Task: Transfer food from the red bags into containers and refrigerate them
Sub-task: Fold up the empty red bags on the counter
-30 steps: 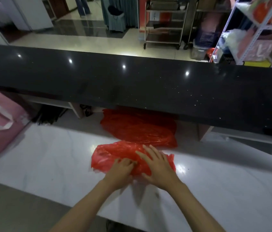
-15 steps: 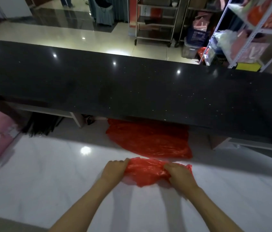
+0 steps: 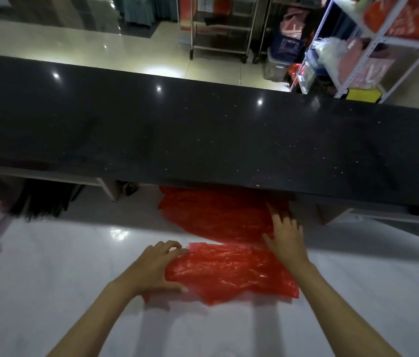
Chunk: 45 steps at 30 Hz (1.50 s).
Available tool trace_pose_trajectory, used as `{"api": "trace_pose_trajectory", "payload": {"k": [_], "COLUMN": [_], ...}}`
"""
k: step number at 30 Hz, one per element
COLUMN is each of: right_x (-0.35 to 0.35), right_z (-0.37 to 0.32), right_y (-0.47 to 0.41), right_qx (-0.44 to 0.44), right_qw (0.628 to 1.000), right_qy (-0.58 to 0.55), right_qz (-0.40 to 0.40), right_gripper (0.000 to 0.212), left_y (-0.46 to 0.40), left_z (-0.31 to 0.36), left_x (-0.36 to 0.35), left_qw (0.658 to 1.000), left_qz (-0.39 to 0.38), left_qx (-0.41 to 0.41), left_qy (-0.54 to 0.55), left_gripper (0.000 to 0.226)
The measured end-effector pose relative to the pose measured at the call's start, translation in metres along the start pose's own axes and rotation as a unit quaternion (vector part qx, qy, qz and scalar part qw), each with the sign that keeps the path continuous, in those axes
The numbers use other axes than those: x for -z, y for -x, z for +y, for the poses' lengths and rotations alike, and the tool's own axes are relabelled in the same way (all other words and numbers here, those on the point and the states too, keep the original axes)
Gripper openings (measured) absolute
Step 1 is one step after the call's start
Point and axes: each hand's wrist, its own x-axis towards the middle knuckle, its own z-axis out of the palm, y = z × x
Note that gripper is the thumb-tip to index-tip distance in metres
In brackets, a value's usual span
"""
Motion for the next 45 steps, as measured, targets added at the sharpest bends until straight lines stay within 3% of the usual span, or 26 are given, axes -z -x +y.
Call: {"api": "trace_pose_trajectory", "payload": {"k": [2,4,5,8,12,16,19,21,24,27,29,32,34,35,37,40,42,45], "right_x": [0.001,0.002,0.002,0.007,0.036,0.058,0.056,0.049,0.025,-0.008,-0.029,-0.046,-0.049,-0.050,-0.047,-0.030,-0.012,0.006], "right_z": [-0.004,-0.008,-0.009,-0.013,-0.019,-0.011,0.012,0.023,0.026,0.024,0.024,0.017,0.010,0.008,0.006,0.009,0.015,0.020], "right_y": [-0.009,-0.008,-0.003,0.018,0.047,0.069,0.079,0.088,0.101,0.105,0.107,0.110,0.111,0.110,0.105,0.085,0.065,0.036], "right_qx": [-0.052,-0.048,-0.034,0.043,0.119,0.117,0.161,0.217,0.248,0.235,0.211,0.182,0.175,0.176,0.179,0.211,0.216,0.193], "right_qw": [0.993,0.992,0.995,0.998,0.980,0.976,0.971,0.963,0.962,0.970,0.974,0.977,0.978,0.978,0.974,0.955,0.945,0.955], "right_qy": [0.021,0.017,0.009,-0.039,-0.151,-0.172,-0.155,-0.118,-0.094,-0.055,-0.042,-0.015,0.001,0.007,0.013,0.003,-0.039,-0.148], "right_qz": [-0.106,-0.113,-0.089,-0.018,0.043,0.058,0.089,0.105,0.071,-0.021,-0.075,-0.112,-0.114,-0.115,-0.139,-0.209,-0.244,-0.167], "right_gripper": [0.065,0.033,0.029,0.043,0.044,0.039,0.044,0.043,0.041,0.054,0.062,0.065,0.064,0.063,0.061,0.054,0.053,0.047], "left_y": [0.000,-0.006,-0.012,-0.040,-0.074,-0.082,-0.065,-0.041,0.005,0.030,0.039,0.050,0.048,0.043,0.026,-0.001,-0.012,-0.019], "left_z": [0.009,0.025,0.033,0.060,0.101,0.106,0.086,0.078,0.066,0.045,0.037,0.050,0.074,0.086,0.096,0.080,0.061,0.048], "left_x": [0.013,0.023,0.026,0.027,0.032,0.048,0.052,0.047,0.024,-0.008,-0.023,-0.025,-0.020,-0.020,-0.025,-0.044,-0.056,-0.058], "left_qw": [0.998,0.993,0.991,0.980,0.962,0.930,0.928,0.928,0.938,0.965,0.973,0.973,0.948,0.941,0.962,0.989,0.989,0.989], "left_qz": [0.039,0.104,0.126,0.158,0.176,0.271,0.290,0.292,0.252,0.114,0.063,0.176,0.281,0.295,0.210,0.033,-0.008,-0.011], "left_qx": [-0.008,-0.023,-0.034,-0.070,-0.022,0.002,-0.041,-0.079,-0.124,-0.102,-0.076,-0.053,-0.098,-0.123,-0.125,-0.036,-0.009,-0.014], "left_qy": [0.057,0.059,0.028,-0.096,-0.206,-0.249,-0.231,-0.218,-0.204,-0.212,-0.207,-0.142,-0.116,-0.113,-0.124,-0.139,-0.146,-0.150], "left_gripper": [0.087,0.077,0.076,0.094,0.125,0.083,0.045,0.039,0.037,0.051,0.046,0.054,0.058,0.060,0.068,0.075,0.071,0.067]}}
